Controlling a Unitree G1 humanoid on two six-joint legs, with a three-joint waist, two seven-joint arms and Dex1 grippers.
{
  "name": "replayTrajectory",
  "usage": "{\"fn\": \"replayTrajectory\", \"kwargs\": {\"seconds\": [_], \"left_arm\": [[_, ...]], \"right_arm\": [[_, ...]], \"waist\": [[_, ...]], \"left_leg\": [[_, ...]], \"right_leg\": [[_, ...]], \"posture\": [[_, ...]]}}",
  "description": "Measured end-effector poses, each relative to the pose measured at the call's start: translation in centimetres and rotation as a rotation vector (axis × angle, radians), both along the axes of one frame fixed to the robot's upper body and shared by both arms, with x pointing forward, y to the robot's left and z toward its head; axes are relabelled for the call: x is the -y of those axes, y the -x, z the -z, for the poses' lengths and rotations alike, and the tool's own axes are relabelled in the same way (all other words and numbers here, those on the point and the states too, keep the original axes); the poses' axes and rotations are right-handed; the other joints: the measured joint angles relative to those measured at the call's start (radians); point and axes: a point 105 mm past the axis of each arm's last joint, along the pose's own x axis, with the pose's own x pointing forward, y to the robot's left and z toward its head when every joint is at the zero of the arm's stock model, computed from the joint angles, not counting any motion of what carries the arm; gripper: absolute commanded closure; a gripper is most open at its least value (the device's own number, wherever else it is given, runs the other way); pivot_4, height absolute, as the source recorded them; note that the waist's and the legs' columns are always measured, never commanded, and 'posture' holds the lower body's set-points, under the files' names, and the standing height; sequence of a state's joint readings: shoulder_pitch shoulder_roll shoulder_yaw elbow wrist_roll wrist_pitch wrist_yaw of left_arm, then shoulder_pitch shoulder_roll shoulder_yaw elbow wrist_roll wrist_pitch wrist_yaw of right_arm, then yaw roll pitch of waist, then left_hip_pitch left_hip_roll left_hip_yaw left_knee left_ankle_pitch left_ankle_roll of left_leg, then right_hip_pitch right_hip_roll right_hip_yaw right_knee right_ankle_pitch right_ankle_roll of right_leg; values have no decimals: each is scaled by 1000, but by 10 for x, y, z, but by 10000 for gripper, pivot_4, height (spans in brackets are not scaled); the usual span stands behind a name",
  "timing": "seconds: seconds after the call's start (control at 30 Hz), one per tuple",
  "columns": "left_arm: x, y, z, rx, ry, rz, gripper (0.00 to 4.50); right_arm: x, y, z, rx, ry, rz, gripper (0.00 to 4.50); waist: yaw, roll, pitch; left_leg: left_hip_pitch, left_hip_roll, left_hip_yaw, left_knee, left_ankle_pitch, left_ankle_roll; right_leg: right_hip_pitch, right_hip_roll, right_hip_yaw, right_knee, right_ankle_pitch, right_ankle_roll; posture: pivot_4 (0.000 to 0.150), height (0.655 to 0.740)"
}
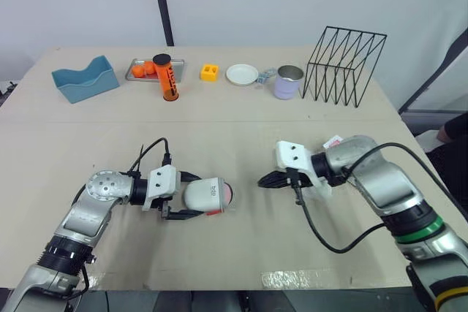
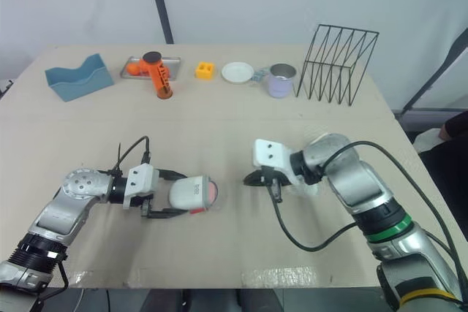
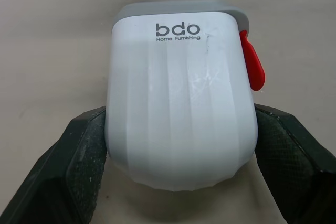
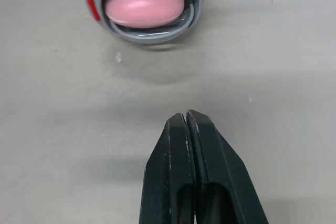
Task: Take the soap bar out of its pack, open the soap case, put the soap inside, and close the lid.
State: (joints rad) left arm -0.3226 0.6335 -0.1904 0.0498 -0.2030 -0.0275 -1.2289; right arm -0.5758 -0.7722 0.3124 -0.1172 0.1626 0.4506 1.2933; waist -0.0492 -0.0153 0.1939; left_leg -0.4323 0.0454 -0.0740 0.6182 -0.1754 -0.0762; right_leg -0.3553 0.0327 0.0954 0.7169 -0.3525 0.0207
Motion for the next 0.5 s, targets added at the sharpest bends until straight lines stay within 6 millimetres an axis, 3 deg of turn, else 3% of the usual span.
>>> {"fn": "replayTrajectory", "kwargs": {"seconds": [0.3, 0.43, 0.5], "left_arm": [[3, 0, 0, 8, 19, -2, 7759], [4, -1, -1, 16, 31, -12, 7759], [4, -1, -1, 24, 36, -15, 7759]], "right_arm": [[3, 5, 1, -13, -64, 6, 44479], [2, 7, 3, -74, -91, 27, 32153], [4, 8, 7, -192, -119, 98, 22519]], "waist": [[1, 0, 0], [1, 0, 0], [1, 0, 0]], "left_leg": [[0, 0, 0, 0, 0, 0], [0, 0, 0, 0, 0, 0], [0, 0, 0, 0, 0, 0]], "right_leg": [[0, 0, 0, 0, 0, 0], [0, 0, 0, 0, 0, 0], [0, 0, 0, 0, 0, 0]], "posture": [[1500, 7400], [1500, 7400], [1500, 7400]]}}
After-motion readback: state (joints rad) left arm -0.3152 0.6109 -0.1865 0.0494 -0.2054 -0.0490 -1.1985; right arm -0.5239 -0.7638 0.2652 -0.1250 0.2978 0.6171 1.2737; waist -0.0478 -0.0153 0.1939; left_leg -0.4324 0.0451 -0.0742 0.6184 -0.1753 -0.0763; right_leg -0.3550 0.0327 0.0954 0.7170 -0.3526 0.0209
